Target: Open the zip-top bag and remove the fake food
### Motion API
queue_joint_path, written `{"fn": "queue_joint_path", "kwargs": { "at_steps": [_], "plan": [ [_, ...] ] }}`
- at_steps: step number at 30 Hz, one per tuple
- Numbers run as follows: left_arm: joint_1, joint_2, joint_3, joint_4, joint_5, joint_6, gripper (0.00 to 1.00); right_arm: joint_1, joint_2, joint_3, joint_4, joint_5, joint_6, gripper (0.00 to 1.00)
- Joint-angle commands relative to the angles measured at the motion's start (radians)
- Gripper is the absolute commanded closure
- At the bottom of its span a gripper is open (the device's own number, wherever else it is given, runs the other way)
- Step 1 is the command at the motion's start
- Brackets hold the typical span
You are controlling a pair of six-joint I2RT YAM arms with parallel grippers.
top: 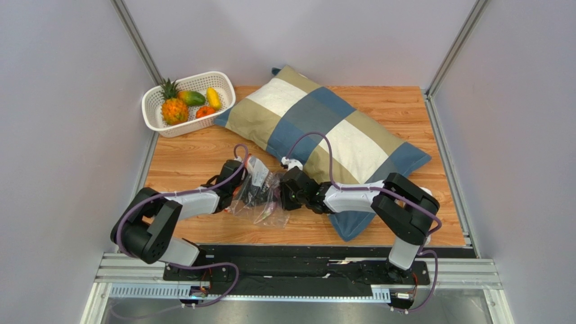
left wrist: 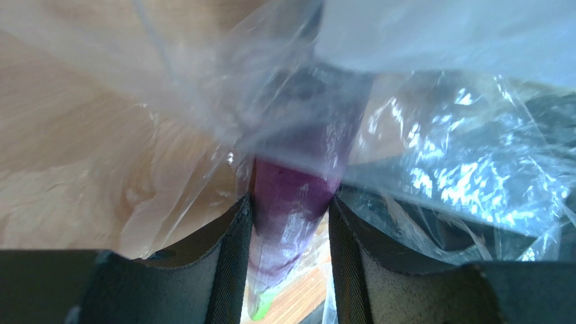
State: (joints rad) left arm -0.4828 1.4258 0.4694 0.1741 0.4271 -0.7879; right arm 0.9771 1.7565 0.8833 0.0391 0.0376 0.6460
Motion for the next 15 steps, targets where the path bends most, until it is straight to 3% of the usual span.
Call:
{"fn": "queue_joint_path", "kwargs": {
  "at_steps": [1,8,15],
  "plan": [
    [-0.011,0.025,-0.02,0.088,0.041,0.056,0.51,-0.011,0.026,0.046,0.068,-0.064,0.023,0.95],
    [-0.031,0.113,0.008,0.062,0.006,0.064,0.51,-0.028,0.047,0.066,0.079,-0.119,0.052,1.0],
    [-0.034,0.177,0.0,0.087,-0.145,0.019,0.57,-0.031,0.008,0.06,-0.002,-0.093,0.044,1.0]
  ]
}}
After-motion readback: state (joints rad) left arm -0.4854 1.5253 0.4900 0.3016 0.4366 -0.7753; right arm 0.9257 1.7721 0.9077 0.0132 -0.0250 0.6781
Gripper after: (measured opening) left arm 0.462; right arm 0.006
